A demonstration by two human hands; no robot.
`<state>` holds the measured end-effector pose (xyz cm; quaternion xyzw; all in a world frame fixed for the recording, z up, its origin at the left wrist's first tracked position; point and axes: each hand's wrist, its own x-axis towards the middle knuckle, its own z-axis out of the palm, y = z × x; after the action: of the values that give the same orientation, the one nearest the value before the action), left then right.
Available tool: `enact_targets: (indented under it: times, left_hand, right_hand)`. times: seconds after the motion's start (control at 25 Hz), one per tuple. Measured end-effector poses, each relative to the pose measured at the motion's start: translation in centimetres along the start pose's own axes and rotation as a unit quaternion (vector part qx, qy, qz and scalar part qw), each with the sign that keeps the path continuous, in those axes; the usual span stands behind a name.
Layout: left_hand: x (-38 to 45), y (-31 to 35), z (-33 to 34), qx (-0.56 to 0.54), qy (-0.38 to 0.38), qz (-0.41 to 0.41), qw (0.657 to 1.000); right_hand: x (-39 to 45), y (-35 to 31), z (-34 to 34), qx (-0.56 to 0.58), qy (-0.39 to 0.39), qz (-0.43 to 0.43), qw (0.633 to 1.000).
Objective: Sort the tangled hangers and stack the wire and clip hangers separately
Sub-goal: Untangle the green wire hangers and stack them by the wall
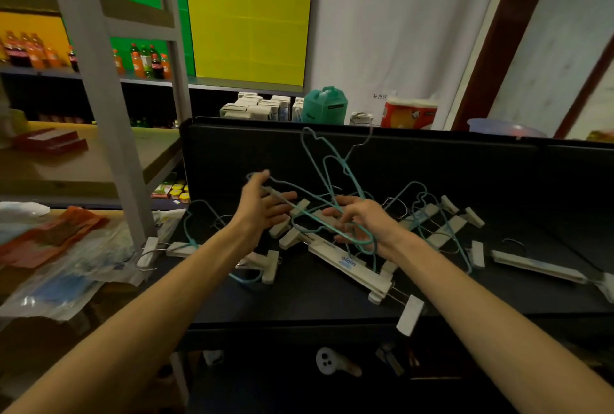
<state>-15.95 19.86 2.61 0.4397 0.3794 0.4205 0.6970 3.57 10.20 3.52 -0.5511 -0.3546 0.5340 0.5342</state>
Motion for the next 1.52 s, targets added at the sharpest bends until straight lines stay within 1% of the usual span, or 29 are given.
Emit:
enact_targets:
  times: [0.08,0.16,0.28,0.36,0.48,0.6,0.76,0.88,0.96,1.0,1.08,1.2,1.32,1.44,1.52]
  left_hand:
    - [0.8,0.2,0.9,0.054,-0.009,0.000,0.999]
    - [1.4,0.2,1.5,0.084,-0.013,-0.015,0.996]
    - [2.6,0.0,2.0,0.107,-0.023,-0.041,0.993]
    - [2.9,0.1,2.7,0.112,-0.037,-0.050,0.992]
    - [3.2,0.2,3.7,0.123,-0.033,-0.035,0.991]
    - [3.2,0.8,3.9,0.082,-0.048,-0.018,0.995]
    - [1.6,3.1,4.2,0.047,-0.092,0.045,0.994]
    - [0.8,6.0,5.4,-0.019,-0.163,0.075,0.984]
    - [0.1,7.5,7.1,-0.074,-0.227,0.088,0.967]
    - [-0.4,7.9,8.1,-0.098,-0.246,0.092,0.960]
    - [-1.3,7.4,11.0,-0.109,-0.255,0.096,0.956]
    - [-1.8,3.9,16.7,-0.065,-0.252,0.092,0.961]
    - [-2.1,-0.7,24.3,-0.050,-0.257,0.075,0.962]
    - [-3.1,-4.3,34.3,-0.078,-0.280,0.057,0.955]
    - [-3.8,-6.1,41.4,-0.101,-0.310,0.052,0.944]
  right_hand:
    - [-0.3,0.1,0.1,-0.078,0.007,-0.028,0.997]
    - [-0.8,0.4,0.2,-0.117,0.006,-0.043,0.992]
    - [-1.2,0.8,0.1,-0.130,0.025,-0.044,0.990]
    - [-1.4,0.8,-0.4,-0.160,0.038,-0.048,0.985]
    - [-1.8,1.0,-1.8,-0.221,0.089,-0.073,0.968]
    - [-3.0,1.2,-4.0,-0.191,0.143,-0.104,0.965]
    - [-4.5,0.7,-7.3,-0.212,0.235,-0.169,0.933]
    - [-5.2,-0.2,-10.6,-0.218,0.280,-0.186,0.916]
    - [-5.9,-0.8,-12.9,-0.208,0.300,-0.187,0.912]
    - [-6.3,-1.0,-14.0,-0.205,0.311,-0.188,0.909]
    - [-7.6,-1.4,-16.7,-0.218,0.338,-0.195,0.895]
    - [-10.3,-1.2,-22.3,-0.246,0.370,-0.169,0.880]
    - [-14.4,-0.5,-29.8,-0.230,0.376,-0.123,0.889]
    - [-19.5,-0.3,-38.3,-0.210,0.370,-0.106,0.899]
    - [-22.4,-0.9,-44.4,-0.185,0.369,-0.088,0.907]
